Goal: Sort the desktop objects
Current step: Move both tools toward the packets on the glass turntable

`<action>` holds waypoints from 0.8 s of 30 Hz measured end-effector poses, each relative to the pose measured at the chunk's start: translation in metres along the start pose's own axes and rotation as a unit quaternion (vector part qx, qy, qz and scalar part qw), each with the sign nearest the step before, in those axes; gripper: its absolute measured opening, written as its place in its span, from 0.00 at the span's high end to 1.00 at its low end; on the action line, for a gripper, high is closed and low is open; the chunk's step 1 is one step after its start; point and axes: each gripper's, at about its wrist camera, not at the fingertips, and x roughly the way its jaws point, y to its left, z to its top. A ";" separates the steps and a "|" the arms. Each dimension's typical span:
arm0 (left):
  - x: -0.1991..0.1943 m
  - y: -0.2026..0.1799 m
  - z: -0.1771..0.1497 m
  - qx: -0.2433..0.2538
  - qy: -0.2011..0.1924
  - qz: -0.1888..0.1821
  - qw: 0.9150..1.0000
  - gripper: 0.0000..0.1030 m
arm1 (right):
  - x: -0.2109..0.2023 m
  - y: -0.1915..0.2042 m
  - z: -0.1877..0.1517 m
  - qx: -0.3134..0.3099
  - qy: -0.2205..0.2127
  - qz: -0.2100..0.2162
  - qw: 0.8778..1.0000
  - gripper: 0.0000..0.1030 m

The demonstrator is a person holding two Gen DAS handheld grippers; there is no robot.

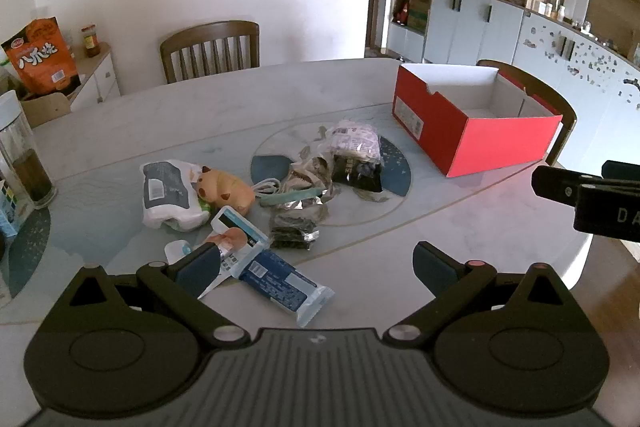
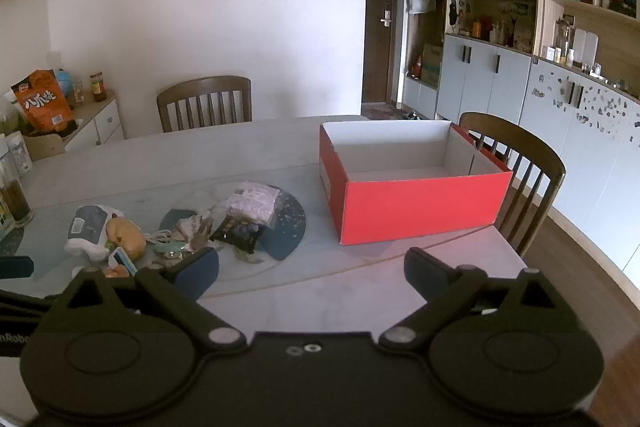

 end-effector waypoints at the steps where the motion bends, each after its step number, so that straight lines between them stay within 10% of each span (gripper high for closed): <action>1: 0.000 0.000 0.000 0.000 -0.001 0.001 1.000 0.00 | 0.000 0.000 0.000 0.000 0.000 0.001 1.000 0.04; 24: 0.009 0.018 0.012 0.001 -0.010 -0.008 1.000 0.00 | 0.008 0.014 0.008 0.000 0.000 0.011 1.000 0.04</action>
